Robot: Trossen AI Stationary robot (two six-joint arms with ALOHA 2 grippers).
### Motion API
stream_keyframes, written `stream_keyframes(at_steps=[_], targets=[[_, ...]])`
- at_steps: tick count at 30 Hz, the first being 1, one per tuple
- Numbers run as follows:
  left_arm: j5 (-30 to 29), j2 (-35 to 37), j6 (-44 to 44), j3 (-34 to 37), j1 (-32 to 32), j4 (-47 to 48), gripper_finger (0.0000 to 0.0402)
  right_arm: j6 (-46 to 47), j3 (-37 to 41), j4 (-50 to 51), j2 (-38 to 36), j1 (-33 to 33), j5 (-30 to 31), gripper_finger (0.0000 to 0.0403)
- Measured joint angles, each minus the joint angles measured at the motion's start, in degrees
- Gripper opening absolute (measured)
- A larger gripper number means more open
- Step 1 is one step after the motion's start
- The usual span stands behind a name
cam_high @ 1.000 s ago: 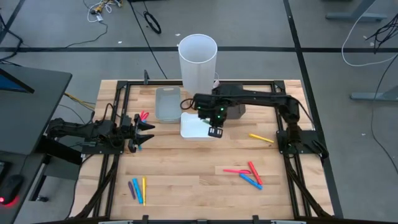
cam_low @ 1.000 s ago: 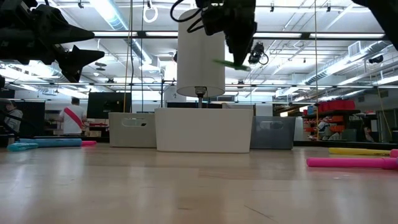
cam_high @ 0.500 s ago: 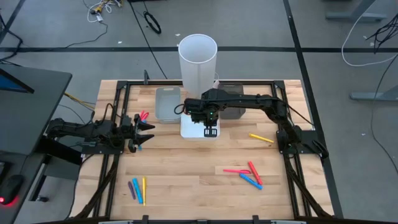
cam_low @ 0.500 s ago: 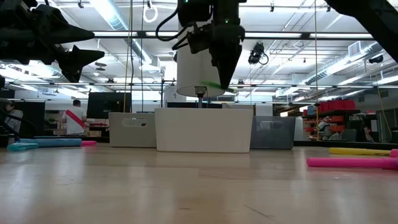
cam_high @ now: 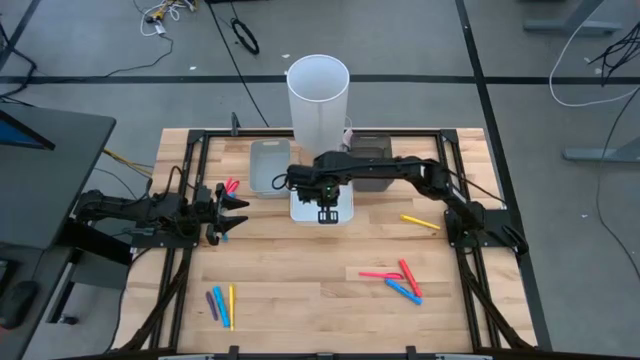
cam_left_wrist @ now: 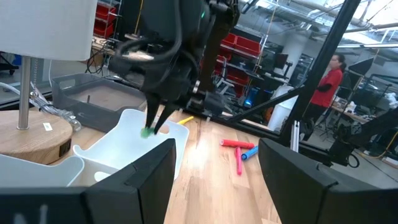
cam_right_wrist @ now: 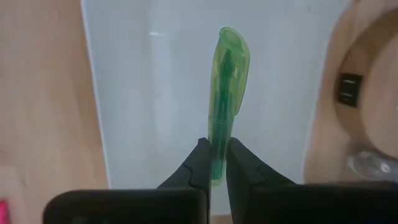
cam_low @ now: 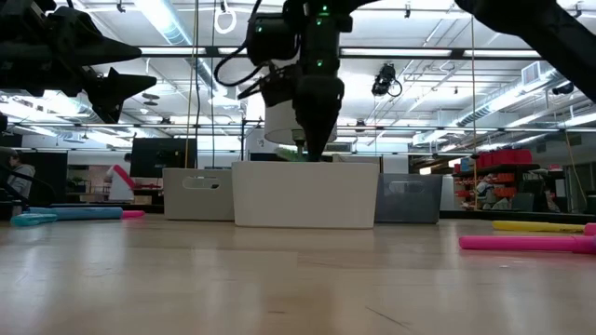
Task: Pick & Place Markers
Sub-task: Put the green pen into the white bin, then put the top right yellow marker pen into the black bin
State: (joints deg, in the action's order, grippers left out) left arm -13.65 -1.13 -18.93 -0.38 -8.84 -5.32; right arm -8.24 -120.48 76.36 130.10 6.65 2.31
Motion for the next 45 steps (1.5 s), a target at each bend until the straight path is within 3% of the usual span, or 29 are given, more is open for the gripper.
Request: stream_keyframes(at_steps=[13,27,45], targets=[[0.0,0.0,0.0,0.0,0.0,0.0,0.0234,1.7,0.0,-1.7,5.6,0.0,-5.3,0.0022],[0.0,0.0,0.0,0.0,0.0,0.0,0.0234,1.3,0.1,-2.2,8.4,-0.2,-5.6,0.0028],[0.0,0.0,0.0,0.0,0.0,0.0,0.0234,1.7,0.1,-2.2,8.4,-0.5,-5.6,0.0152]])
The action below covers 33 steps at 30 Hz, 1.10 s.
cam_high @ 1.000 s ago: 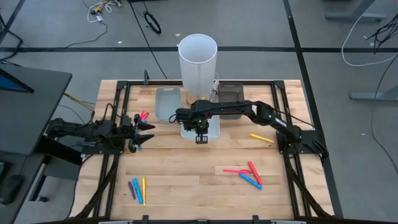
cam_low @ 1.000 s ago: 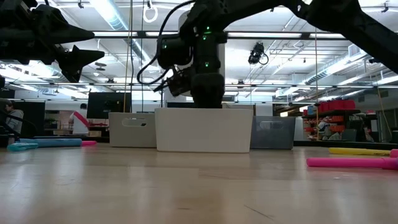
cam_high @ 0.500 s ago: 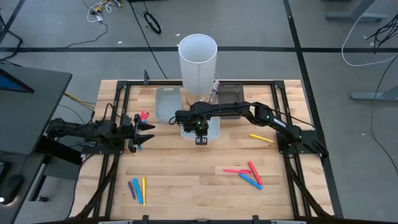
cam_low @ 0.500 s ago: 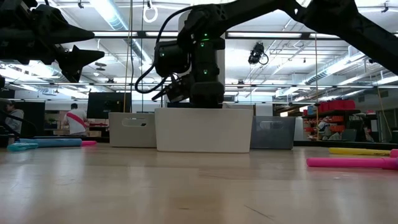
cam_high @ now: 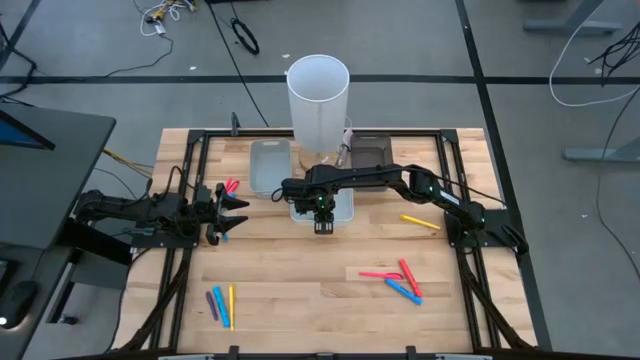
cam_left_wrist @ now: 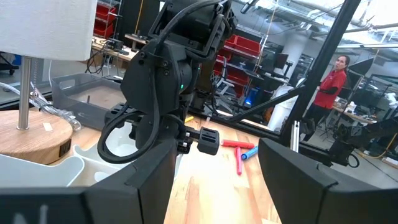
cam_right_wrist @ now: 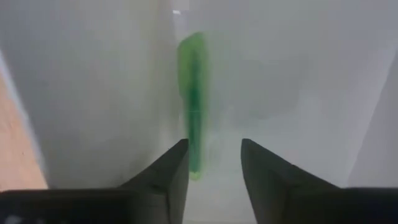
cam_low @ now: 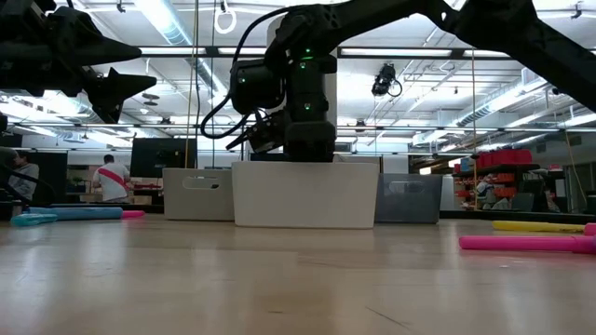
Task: Pick & Place Markers
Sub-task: Put the top right yellow marker pen into the black bin
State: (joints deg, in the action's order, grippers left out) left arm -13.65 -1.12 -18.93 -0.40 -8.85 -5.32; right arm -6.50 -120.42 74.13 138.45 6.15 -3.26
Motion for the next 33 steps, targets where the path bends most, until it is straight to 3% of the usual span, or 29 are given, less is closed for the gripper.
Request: stream_keyframes(at_steps=[15,33], targets=[[0.0,0.0,0.0,0.0,0.0,0.0,0.0234,0.0,0.0,-0.1,0.0,0.0,2.0,0.0241],[0.0,0.0,0.0,0.0,0.0,0.0,0.0234,-0.2,0.1,0.3,-2.8,0.5,2.8,0.0249]])
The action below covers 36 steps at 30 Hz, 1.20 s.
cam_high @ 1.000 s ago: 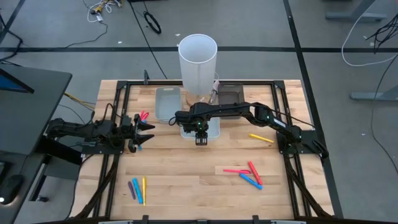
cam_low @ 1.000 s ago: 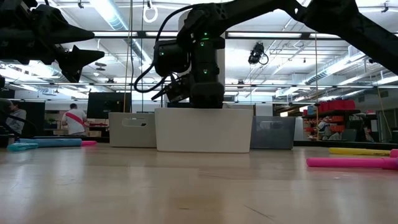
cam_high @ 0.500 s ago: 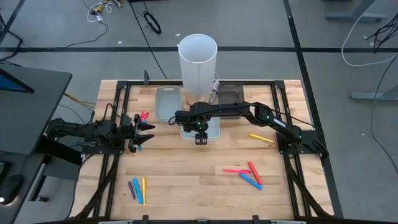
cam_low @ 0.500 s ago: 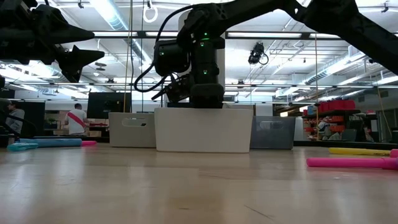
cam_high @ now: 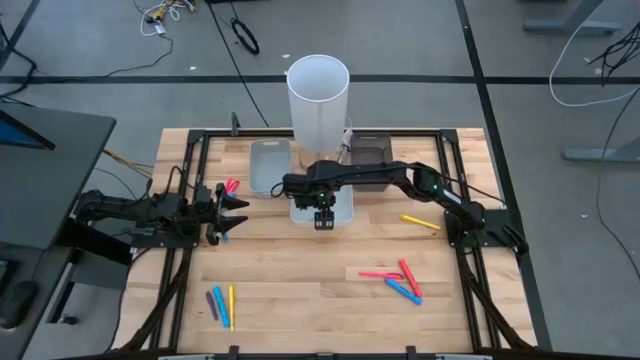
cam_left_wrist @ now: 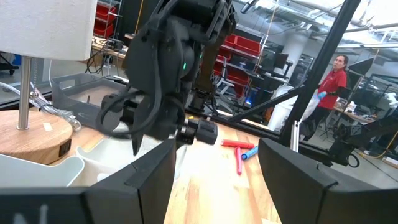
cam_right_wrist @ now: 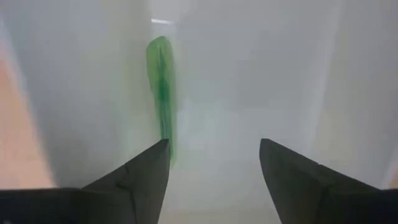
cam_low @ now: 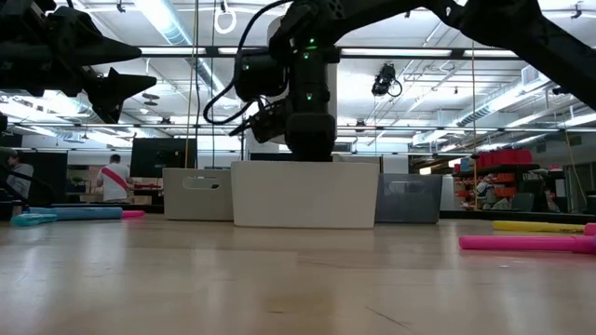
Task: Pick & Place Markers
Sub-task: Put the top right yellow marker pen into the black bin
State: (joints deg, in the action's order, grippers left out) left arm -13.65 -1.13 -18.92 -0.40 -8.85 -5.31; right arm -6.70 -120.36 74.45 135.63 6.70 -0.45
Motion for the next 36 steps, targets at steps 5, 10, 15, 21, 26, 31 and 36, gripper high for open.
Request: stream_keyframes(at_steps=[5,10,15,21,26,31,36], targets=[[0.0,0.0,0.0,0.0,0.0,0.0,0.0234,0.2,0.0,-0.1,-3.2,0.0,0.0,0.0249],[0.0,0.0,0.0,0.0,0.0,0.0,0.0234,2.8,0.0,-0.1,-6.4,0.0,0.0,0.0249],[0.0,0.0,0.0,0.0,0.0,0.0,0.0234,5.6,0.0,0.7,-9.0,0.0,0.0,0.0249],[0.0,0.0,0.0,0.0,0.0,0.0,0.0234,10.0,0.0,3.9,-11.9,0.0,0.0,0.0249],[0.0,0.0,0.0,0.0,0.0,0.0,0.0234,12.5,0.0,6.9,-14.3,-0.3,-0.5,0.0249],[0.0,0.0,0.0,0.0,0.0,0.0,0.0234,13.7,0.0,9.1,-15.7,-1.7,-0.7,0.0249],[0.0,0.0,0.0,0.0,0.0,0.0,0.0234,17.7,0.0,8.7,-17.4,-2.9,-0.7,0.0249]])
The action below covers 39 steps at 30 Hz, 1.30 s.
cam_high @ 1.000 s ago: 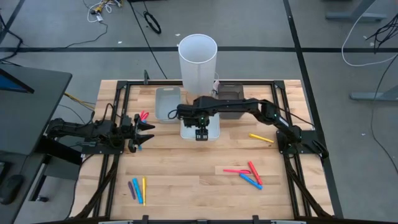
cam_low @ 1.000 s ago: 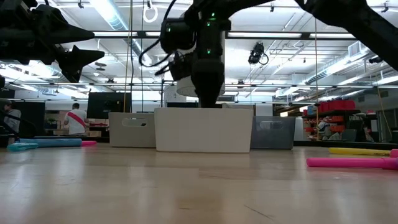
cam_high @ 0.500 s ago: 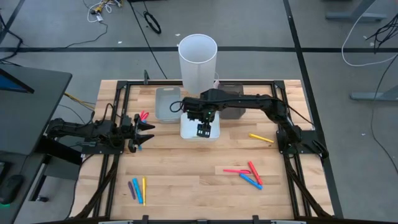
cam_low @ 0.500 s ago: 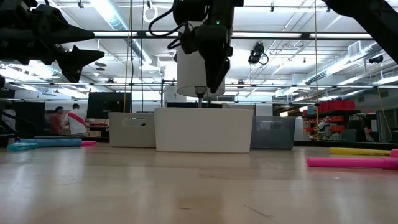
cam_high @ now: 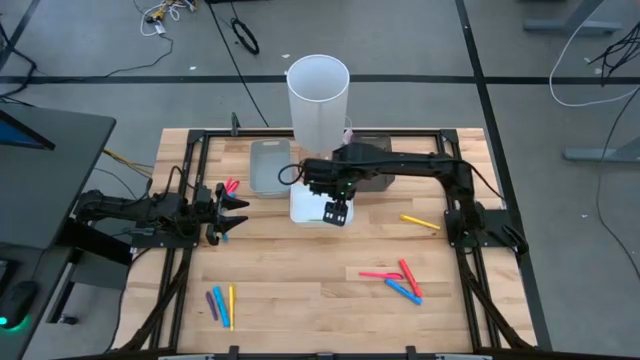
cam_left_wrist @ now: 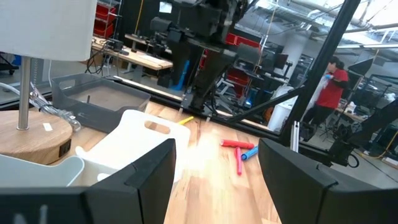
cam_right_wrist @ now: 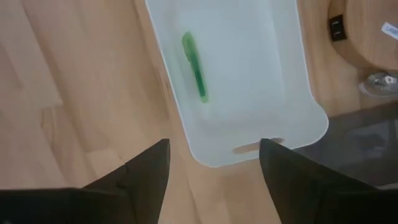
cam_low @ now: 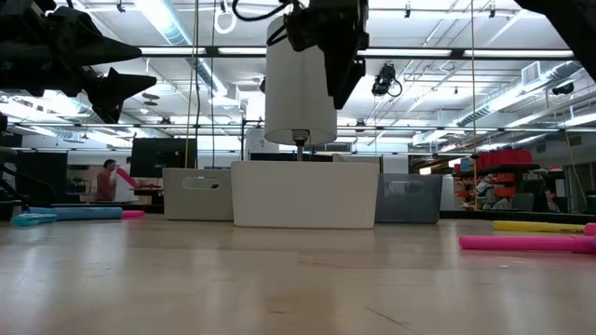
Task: Pick & Place Markers
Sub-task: Put the top right yellow marker pen into the black bin
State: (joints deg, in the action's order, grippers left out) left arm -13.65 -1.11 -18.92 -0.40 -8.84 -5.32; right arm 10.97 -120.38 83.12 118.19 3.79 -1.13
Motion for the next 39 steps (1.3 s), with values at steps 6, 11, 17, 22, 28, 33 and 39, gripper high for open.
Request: stream_keyframes(at_steps=[6,11,17,22,28,33,39], targets=[[0.0,0.0,0.0,0.0,0.0,0.0,0.0234,4.0,0.0,-0.2,-1.7,-2.3,0.0,0.0249],[0.0,0.0,0.0,0.0,0.0,0.0,0.0234,2.9,0.0,0.1,-2.4,-4.1,0.0,0.0249],[0.0,0.0,0.0,0.0,0.0,0.0,0.0234,2.0,0.0,2.2,-2.5,-4.4,0.0,0.0249],[0.0,0.0,0.0,0.0,0.0,0.0,0.0234,2.7,4.6,2.5,-6.2,-4.4,0.0,0.0249],[0.0,0.0,0.0,0.0,0.0,0.0,0.0234,4.9,15.1,-1.7,-14.0,-4.6,0.0,0.0249],[0.0,0.0,0.0,0.0,0.0,0.0,0.0234,6.7,21.6,-1.6,-19.4,-4.6,0.0,0.0249],[0.0,0.0,0.0,0.0,0.0,0.0,0.0234,8.3,28.2,-1.7,-25.5,-4.6,0.0,0.0249]])
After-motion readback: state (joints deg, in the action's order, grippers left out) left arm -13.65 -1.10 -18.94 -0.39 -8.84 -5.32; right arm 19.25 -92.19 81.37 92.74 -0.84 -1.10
